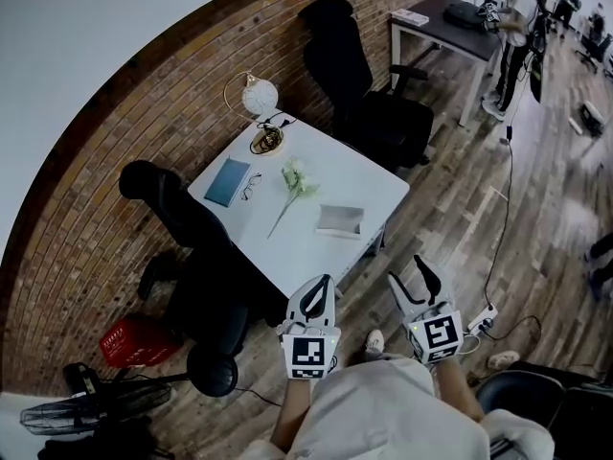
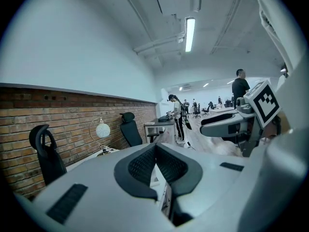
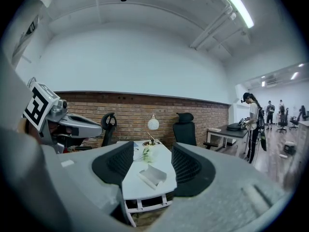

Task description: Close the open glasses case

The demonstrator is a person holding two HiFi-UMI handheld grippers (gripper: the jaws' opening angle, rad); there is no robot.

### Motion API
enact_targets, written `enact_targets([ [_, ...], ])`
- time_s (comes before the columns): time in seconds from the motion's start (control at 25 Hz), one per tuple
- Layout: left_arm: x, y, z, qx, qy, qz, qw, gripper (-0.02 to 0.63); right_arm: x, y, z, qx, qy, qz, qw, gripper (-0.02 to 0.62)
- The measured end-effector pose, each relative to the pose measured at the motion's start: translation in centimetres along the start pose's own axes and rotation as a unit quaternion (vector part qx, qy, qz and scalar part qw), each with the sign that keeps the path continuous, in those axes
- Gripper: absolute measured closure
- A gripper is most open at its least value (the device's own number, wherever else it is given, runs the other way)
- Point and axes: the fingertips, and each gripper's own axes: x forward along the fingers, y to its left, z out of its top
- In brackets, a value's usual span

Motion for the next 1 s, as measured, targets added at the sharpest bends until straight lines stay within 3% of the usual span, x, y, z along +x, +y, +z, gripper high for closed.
enact_targets([
  [0.36, 3.5, -1.1, 1.1, 0.003, 0.008, 0.017, 0.9998, 0.601, 2.1, -3.9, 0.0, 0.011, -0.002, 0.021, 1.000, 0.347],
  [1.0, 5.7, -0.7, 1.9, 0.015, 0.012, 0.023, 0.9995, 0.601, 3.7, -5.9, 0.2, 0.020, -0.010, 0.021, 1.000, 0.347],
])
